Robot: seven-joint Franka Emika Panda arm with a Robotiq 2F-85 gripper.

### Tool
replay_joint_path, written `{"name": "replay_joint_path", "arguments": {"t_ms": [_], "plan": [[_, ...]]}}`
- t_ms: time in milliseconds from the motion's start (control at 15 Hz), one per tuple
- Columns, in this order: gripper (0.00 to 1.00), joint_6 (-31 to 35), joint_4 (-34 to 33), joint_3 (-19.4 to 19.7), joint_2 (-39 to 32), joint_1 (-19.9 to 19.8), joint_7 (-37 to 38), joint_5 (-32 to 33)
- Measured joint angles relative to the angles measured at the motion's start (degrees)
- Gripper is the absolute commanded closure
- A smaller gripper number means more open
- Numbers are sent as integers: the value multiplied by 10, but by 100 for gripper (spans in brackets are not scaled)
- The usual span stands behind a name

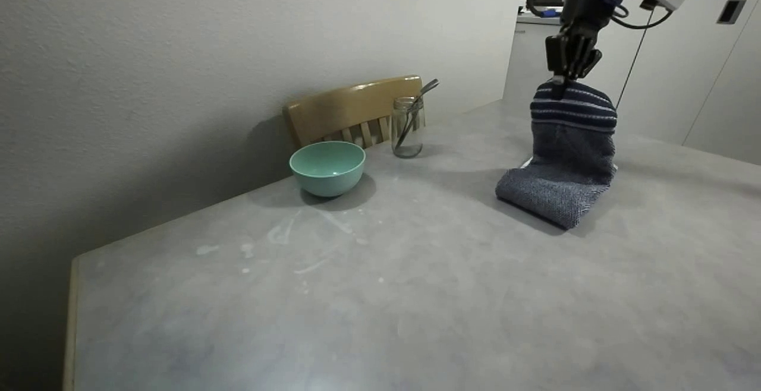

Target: Unfold the towel.

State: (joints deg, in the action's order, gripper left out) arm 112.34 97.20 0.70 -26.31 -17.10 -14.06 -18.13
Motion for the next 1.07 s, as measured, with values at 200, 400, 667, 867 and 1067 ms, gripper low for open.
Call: {"name": "replay_joint_path", "arguments": {"t_ms": [200, 400, 667, 867, 1067], "plan": [[98, 0, 4, 0, 5, 47, 52, 15], [98, 0, 4, -4, 5, 93, 100, 32], [98, 0, -1, -10, 1, 151, 164, 54], [98, 1, -13, -15, -4, 188, 211, 66], [98, 2, -29, -21, -13, 217, 243, 75]]}}
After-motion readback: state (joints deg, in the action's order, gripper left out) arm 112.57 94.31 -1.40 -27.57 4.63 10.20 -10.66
